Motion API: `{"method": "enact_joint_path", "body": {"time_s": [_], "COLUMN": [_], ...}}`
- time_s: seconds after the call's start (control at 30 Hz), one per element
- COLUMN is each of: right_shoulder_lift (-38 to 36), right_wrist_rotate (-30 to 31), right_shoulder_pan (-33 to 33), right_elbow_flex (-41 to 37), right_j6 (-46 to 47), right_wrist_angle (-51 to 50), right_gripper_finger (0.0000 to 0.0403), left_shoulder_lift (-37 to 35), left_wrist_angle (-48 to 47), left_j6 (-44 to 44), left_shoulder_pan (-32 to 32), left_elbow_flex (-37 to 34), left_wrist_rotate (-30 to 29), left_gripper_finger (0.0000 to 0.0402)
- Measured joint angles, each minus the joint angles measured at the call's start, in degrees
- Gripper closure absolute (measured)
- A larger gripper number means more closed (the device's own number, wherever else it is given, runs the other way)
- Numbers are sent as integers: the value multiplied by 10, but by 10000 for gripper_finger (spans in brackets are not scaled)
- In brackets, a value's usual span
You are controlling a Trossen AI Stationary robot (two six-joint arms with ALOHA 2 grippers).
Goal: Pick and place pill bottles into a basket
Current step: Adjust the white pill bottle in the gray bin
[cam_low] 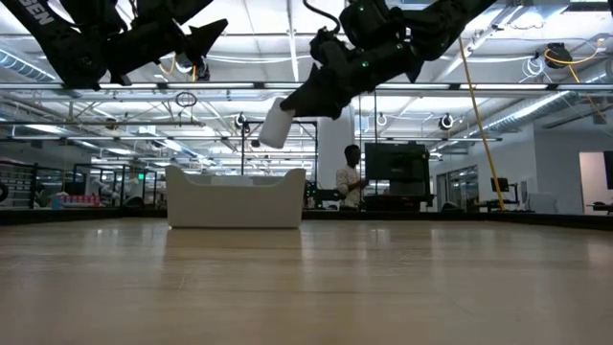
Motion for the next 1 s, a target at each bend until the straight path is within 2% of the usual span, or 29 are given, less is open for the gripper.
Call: {"method": "enact_joint_path", "body": {"time_s": [0.23, 0.43, 0.63, 1.0], "right_shoulder_lift": [28, 52, 53, 54], "right_wrist_rotate": [-2, -15, -12, -32], "right_shoulder_pan": [7, 6, 1, -17], "right_elbow_flex": [-3, 24, 54, 77], "right_j6": [13, 14, -14, -15], "right_wrist_angle": [4, 1, -34, -23], "right_gripper_finger": [267, 267, 267, 267], "left_shoulder_lift": [0, 0, 0, 0], "left_wrist_angle": [0, 0, 0, 0], "left_j6": [0, 0, 0, 4], "left_shoulder_pan": [0, -1, 0, 0], "left_elbow_flex": [0, 0, 0, 0], "left_wrist_rotate": [-4, -4, -4, -5], "left_gripper_finger": [49, 50, 46, 51]}}
